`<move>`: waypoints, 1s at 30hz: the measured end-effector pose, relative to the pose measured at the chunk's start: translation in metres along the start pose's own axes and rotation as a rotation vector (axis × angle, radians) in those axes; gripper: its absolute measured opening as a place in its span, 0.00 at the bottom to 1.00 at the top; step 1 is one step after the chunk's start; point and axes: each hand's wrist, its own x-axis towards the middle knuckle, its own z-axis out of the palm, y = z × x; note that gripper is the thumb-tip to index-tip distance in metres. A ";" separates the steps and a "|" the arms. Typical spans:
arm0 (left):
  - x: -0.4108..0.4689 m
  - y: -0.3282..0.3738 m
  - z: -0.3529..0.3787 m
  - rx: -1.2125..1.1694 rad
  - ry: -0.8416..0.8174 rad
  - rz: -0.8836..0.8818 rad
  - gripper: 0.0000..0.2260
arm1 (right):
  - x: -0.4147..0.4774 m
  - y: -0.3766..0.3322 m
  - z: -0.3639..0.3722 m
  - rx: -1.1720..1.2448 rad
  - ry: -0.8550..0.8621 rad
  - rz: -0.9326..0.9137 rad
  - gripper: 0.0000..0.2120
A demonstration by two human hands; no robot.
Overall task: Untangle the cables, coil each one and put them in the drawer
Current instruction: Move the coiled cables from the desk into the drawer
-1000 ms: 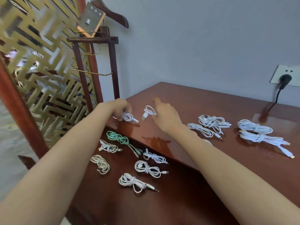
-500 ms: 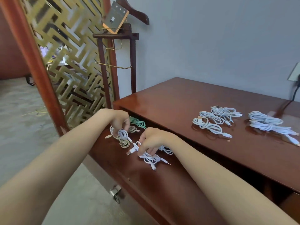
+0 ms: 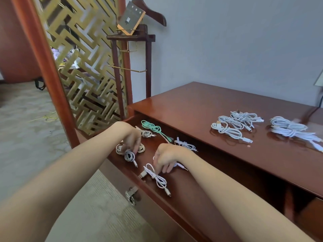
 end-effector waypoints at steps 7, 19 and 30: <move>-0.009 0.017 -0.041 -0.040 0.069 0.051 0.16 | -0.024 0.014 -0.041 0.041 0.113 0.008 0.04; -0.011 0.130 -0.113 -0.025 0.484 0.364 0.18 | -0.100 0.079 -0.114 0.140 0.513 0.106 0.07; 0.026 0.183 -0.115 -0.175 0.553 0.576 0.22 | -0.073 0.154 -0.131 -0.026 1.049 0.260 0.08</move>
